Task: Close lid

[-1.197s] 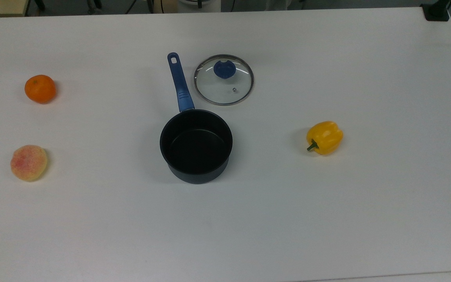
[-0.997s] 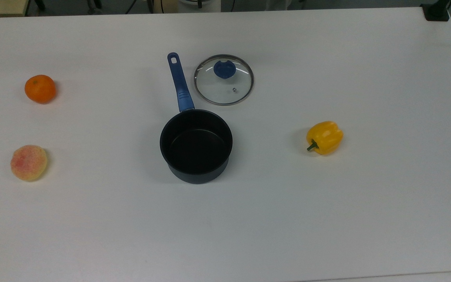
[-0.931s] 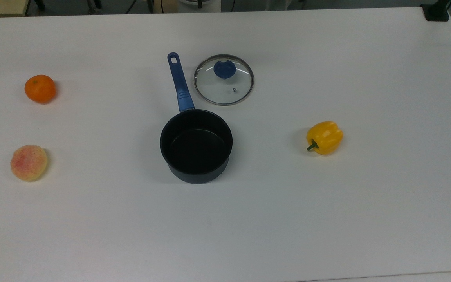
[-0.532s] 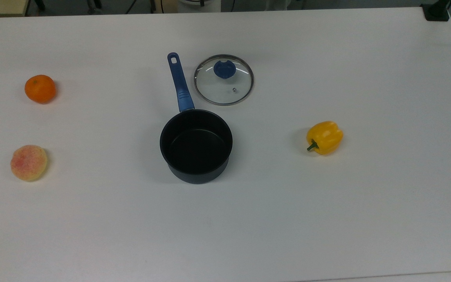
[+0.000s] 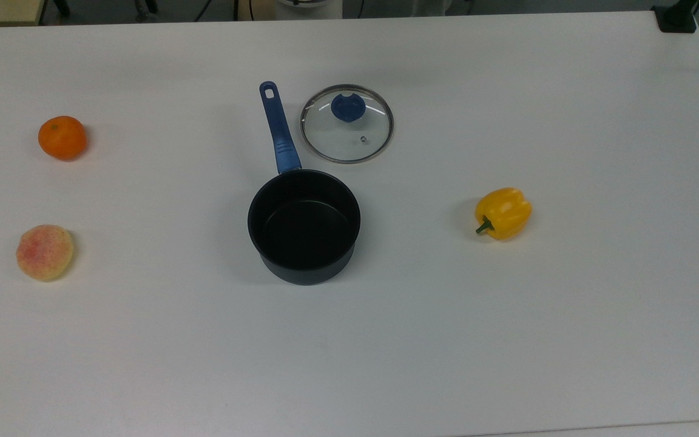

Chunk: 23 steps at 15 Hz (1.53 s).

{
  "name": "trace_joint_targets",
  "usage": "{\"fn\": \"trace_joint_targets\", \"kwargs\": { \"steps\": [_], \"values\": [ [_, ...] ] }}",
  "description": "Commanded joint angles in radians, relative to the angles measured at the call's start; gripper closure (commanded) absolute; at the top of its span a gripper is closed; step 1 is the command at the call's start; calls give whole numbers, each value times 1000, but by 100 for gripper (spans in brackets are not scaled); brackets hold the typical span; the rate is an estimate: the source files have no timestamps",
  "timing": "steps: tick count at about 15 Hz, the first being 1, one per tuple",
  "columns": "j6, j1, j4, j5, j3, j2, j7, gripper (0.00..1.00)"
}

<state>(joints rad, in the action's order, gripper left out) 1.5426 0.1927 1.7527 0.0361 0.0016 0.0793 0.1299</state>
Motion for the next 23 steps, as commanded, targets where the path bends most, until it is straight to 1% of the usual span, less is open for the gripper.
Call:
{"fn": "trace_joint_targets", "kwargs": {
  "steps": [1, 3, 4, 5, 8, 11, 12, 15, 17, 20, 23],
  "values": [
    [5, 1, 120, 21, 50, 16, -12, 0],
    [14, -6, 166, 19, 64, 13, -30, 0],
    [49, -6, 200, 19, 64, 13, -35, 0],
    [124, -7, 255, 19, 64, 16, -59, 0],
    [241, -3, 342, 13, 67, 5, -166, 0],
    [373, -9, 438, 4, 103, 5, -174, 0],
    [416, -10, 461, 4, 107, 5, -177, 0],
    [517, -18, 498, -4, 109, -4, -179, 0],
    [583, -18, 507, -5, 109, -36, -188, 0],
    [655, -13, 507, -62, 112, -78, -252, 0],
    [714, -16, 507, -87, 112, -110, -297, 0]
  ]
}}
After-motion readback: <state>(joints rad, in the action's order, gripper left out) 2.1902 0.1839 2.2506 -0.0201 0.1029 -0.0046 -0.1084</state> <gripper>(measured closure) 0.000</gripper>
